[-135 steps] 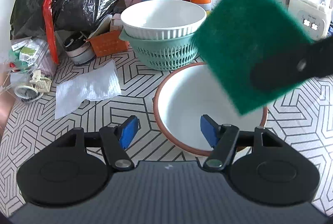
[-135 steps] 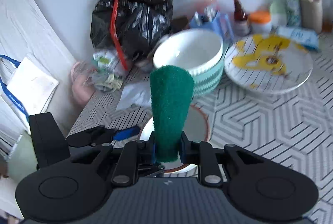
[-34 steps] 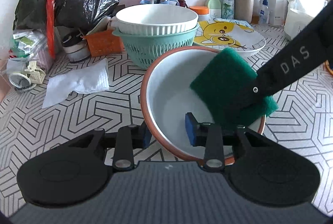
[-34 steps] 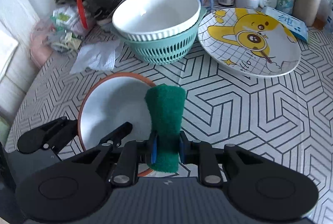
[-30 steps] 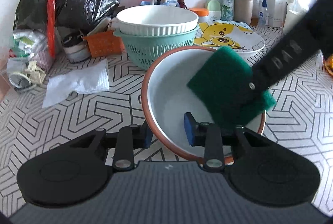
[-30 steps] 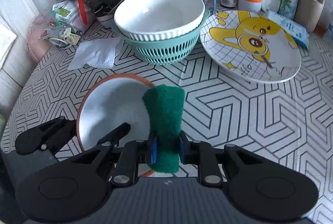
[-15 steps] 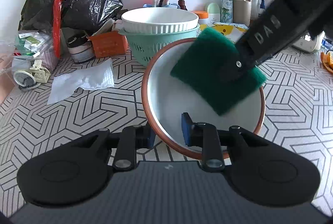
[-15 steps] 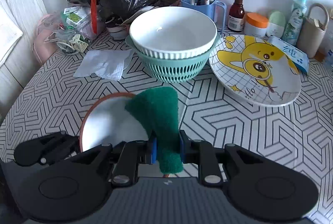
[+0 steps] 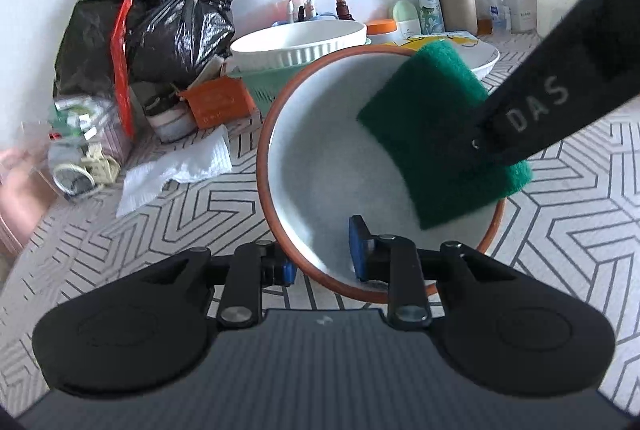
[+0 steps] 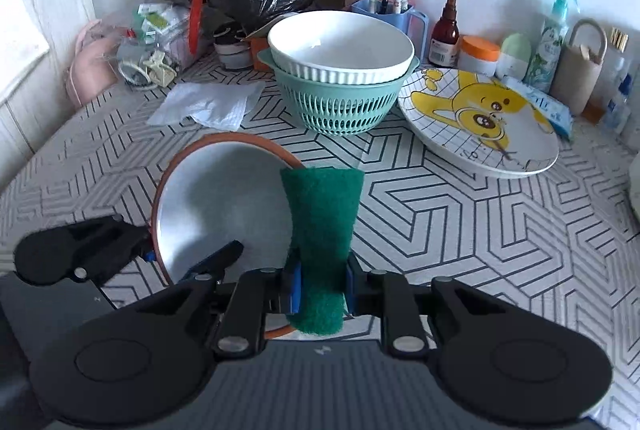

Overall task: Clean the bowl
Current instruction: 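Scrub inside the bowl with the right gripper's pad while the left gripper holds it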

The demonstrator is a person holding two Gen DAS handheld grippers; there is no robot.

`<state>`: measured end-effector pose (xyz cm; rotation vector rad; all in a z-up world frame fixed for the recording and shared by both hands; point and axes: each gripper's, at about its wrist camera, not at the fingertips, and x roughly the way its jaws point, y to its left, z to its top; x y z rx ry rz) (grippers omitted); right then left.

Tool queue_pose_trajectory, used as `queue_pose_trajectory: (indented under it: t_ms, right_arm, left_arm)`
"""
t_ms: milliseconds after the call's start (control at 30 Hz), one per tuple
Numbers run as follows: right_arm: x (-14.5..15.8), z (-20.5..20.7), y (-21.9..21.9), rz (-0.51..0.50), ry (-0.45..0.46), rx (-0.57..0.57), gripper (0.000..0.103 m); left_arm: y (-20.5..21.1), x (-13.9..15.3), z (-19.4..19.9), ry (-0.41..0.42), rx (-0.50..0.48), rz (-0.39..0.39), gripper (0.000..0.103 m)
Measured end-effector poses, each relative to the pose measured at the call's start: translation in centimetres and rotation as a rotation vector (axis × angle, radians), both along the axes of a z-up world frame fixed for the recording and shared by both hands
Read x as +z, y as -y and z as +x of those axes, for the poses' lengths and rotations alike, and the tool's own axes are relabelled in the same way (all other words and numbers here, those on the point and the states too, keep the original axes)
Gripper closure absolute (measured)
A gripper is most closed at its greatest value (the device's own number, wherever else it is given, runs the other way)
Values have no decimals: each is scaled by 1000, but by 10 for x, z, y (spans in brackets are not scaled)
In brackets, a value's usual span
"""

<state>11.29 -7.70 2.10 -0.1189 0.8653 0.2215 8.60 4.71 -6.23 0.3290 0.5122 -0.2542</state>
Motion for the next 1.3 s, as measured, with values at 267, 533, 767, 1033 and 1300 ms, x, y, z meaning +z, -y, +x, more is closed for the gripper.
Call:
queue_pose_trajectory:
  t_ms: [267,533,767,1033,1300]
  right_arm:
    - [17,3,-10,-90,81,47,81]
    - [17,4,-22,-167,128,137,76]
    - [-4,6,8,48,34,38,77]
    - [-24,-10,30,192,9,-15,78]
    - [0,-8,23,95,76,-12,79]
  left_arm:
    - [17,-2,-8,57,-1,106,78]
    - [24,-4,-11,81,0,155,77]
    - [22,-4,-6,57,39,138,77]
    - [28,-6,-11,79,37,181,76]
    - [38,-8,-17,111,36,242,76]
